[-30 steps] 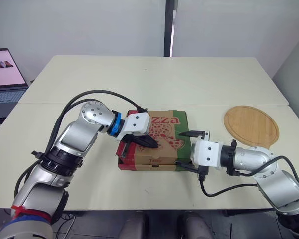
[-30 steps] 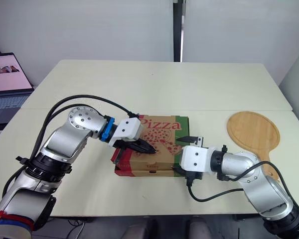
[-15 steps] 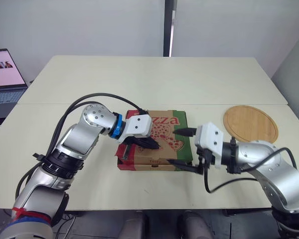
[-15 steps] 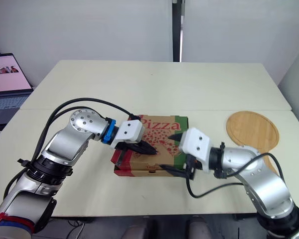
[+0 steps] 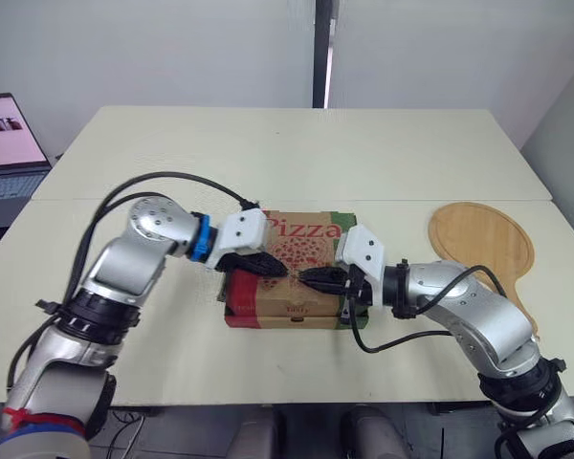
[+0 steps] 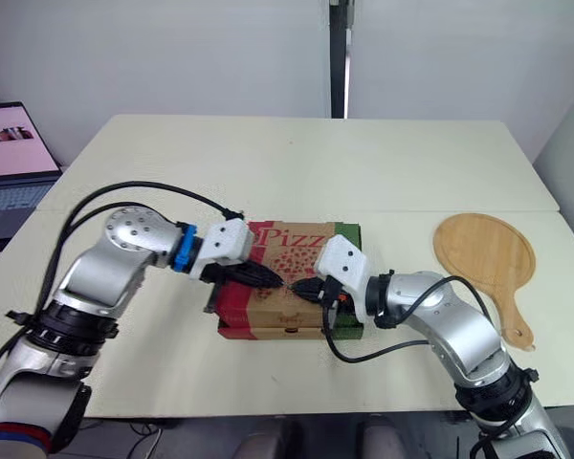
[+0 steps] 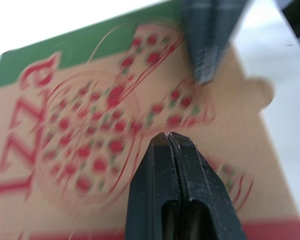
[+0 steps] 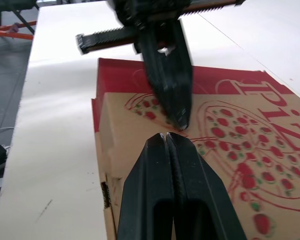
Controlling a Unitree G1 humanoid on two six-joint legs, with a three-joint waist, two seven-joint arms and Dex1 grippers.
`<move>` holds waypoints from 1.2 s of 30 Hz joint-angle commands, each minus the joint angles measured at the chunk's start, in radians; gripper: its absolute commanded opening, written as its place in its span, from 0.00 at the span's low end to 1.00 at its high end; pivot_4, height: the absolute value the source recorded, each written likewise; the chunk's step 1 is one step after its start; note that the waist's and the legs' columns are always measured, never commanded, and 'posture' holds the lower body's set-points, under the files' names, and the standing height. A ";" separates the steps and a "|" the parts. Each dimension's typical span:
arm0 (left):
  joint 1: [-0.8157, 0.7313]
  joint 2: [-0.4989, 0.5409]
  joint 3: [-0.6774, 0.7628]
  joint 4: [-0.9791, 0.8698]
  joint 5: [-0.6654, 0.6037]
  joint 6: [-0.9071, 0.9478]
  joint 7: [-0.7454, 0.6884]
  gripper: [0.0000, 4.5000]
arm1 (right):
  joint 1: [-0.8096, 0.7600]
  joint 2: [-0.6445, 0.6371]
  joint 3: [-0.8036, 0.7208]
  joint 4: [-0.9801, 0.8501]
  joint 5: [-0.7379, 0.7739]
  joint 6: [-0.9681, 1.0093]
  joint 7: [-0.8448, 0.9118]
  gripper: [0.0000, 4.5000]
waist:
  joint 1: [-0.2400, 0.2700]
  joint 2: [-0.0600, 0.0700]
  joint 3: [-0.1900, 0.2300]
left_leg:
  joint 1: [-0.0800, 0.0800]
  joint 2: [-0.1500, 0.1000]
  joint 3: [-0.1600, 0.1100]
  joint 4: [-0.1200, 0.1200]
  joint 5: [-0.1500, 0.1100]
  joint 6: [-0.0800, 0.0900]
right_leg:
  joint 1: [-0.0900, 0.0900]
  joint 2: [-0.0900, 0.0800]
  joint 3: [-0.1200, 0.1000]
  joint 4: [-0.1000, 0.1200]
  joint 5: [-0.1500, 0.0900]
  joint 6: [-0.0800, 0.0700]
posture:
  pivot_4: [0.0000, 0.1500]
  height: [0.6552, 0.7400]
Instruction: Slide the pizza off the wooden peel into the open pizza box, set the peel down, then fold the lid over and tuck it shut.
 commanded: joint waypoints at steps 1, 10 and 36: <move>0.019 0.043 0.073 -0.057 -0.048 0.051 0.012 0.00 | -0.015 0.021 0.032 0.016 -0.004 -0.045 0.010 0.01 | -0.005 0.000 0.000 | 0.000 0.000 0.000 0.000 -0.001 0.001 | 0.000 0.000 0.000 0.000 0.000 0.000 | 1.00 0.86; 0.080 0.132 0.194 -0.158 -0.127 0.173 0.065 0.00 | -0.045 0.047 0.107 0.133 -0.061 -0.146 0.043 0.01 | -0.013 0.000 0.000 | 0.000 0.000 0.000 0.000 0.000 0.001 | 0.000 0.000 0.000 0.000 0.000 0.000 | 1.00 0.86; 0.036 0.020 0.017 -0.101 -0.082 0.102 0.086 0.00 | -0.010 -0.101 -0.120 -0.076 0.074 -0.087 0.111 0.21 | -0.011 0.000 0.000 | 0.000 0.000 0.000 -0.001 0.000 0.000 | 0.000 -0.001 0.000 0.000 0.000 0.000 | 1.00 0.86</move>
